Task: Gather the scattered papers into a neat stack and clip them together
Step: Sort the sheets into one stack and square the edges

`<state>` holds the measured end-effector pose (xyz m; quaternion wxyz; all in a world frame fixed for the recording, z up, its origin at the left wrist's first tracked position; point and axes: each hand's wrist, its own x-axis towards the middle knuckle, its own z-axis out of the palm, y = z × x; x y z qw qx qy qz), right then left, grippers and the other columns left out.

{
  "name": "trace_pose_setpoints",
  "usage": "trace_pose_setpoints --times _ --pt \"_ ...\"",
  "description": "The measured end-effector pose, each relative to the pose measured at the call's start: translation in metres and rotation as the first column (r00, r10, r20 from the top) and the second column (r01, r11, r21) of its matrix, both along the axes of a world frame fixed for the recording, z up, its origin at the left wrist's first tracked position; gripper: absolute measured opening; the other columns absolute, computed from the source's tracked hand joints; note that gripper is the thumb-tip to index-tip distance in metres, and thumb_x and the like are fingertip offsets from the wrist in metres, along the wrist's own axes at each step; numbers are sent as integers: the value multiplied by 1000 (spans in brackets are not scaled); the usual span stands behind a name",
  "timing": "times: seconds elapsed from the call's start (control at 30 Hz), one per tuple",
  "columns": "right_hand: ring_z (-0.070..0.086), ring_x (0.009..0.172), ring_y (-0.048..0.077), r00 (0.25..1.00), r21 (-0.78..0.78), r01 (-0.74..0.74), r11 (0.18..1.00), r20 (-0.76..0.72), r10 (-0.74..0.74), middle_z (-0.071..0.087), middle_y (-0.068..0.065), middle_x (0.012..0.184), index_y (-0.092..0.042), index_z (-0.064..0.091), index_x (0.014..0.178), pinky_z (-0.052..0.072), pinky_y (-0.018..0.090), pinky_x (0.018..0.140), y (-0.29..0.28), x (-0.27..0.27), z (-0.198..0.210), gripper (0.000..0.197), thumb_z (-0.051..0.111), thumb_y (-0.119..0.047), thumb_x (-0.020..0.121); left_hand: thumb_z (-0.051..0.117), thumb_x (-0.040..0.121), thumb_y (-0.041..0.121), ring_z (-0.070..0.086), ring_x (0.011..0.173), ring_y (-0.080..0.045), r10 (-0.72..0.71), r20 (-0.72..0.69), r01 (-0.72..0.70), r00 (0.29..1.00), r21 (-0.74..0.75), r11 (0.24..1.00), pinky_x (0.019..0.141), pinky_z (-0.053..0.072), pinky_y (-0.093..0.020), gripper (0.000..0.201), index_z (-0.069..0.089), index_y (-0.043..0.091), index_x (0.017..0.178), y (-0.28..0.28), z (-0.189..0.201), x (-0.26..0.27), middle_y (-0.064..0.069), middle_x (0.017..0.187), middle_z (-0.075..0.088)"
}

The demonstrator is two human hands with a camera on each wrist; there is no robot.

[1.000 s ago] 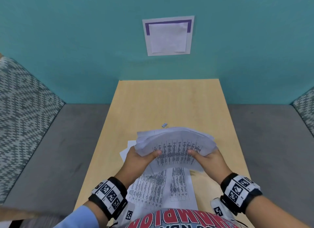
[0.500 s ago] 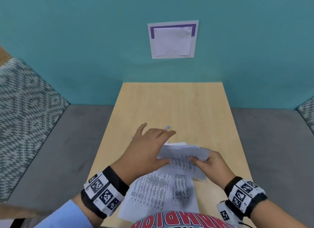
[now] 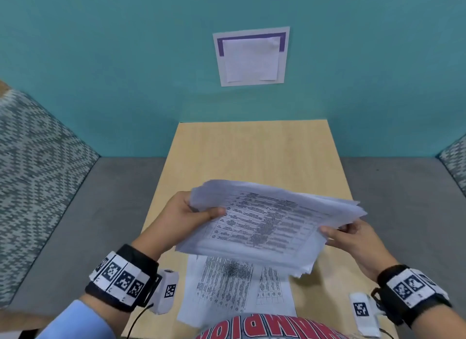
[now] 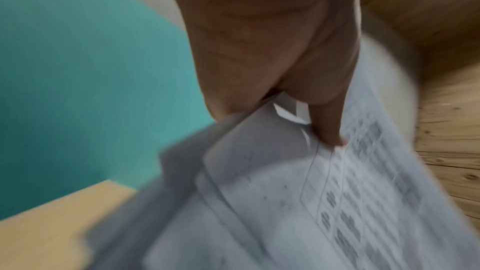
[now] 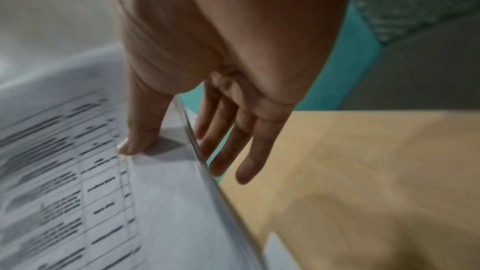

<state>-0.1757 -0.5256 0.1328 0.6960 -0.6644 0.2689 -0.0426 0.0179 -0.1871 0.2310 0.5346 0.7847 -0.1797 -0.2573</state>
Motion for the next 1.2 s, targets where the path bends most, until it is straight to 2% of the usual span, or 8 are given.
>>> trace_pose_setpoints --times 0.2,0.47,0.63,0.77,0.9,1.03,1.13,1.2 --pt "75 102 6 995 -68 -12 998 99 19 81 -9 111 -19 72 120 60 18 81 16 16 31 38 82 -8 84 81 85 2 79 111 -23 179 -154 -218 972 -295 930 93 65 -35 37 77 9 121 3 -43 -10 -9 120 82" --pt "71 72 12 972 -273 -95 957 -234 30 79 6 91 -32 74 91 50 26 63 33 -2 -75 20 78 -13 90 84 90 6 78 105 -28 101 -257 -69 961 130 989 79 64 -25 31 77 14 119 19 -167 -34 -2 109 84" --pt "67 65 11 964 -324 -36 945 -262 -53 74 -5 75 -31 72 82 48 28 60 24 3 -78 17 74 -18 94 82 93 13 67 79 -13 159 -111 -146 981 116 982 70 50 -26 7 80 8 98 17 -166 -25 -12 93 81" --pt "50 41 0 981 -304 -59 951 -194 -1 65 -13 49 -22 72 84 38 22 49 22 -1 -65 11 73 -18 94 85 91 12 68 76 1 109 -42 -105 993 91 990 70 49 -17 10 80 21 94 20 -145 -15 11 89 80" --pt "74 88 3 988 -278 -135 951 -115 106 81 -15 95 -25 79 102 53 9 74 22 -10 -63 27 84 -6 84 95 78 27 70 113 0 63 93 -78 994 162 984 98 52 -23 54 68 42 122 29 -138 -10 13 117 78" --pt "73 98 2 986 -269 -157 950 -103 134 80 -15 105 -26 79 110 51 6 82 22 -9 -62 36 83 -3 83 73 86 65 39 155 -18 -490 650 131 580 520 844 129 21 -58 93 35 28 163 -9 -120 -29 4 166 43" --pt "73 101 -2 973 -316 -225 922 -120 197 80 -20 107 -30 80 111 52 8 87 28 -8 -60 38 82 -2 84 73 91 52 26 163 -27 -716 570 244 403 687 684 129 11 -67 103 10 29 170 -68 -125 -57 0 176 28" --pt "73 101 -2 971 -350 -236 907 -116 208 80 -21 105 -32 82 105 53 12 90 28 -7 -61 36 80 -1 85 77 89 30 51 148 -30 -764 510 261 395 735 625 121 35 -63 106 8 26 170 -95 -139 -66 -4 163 49"
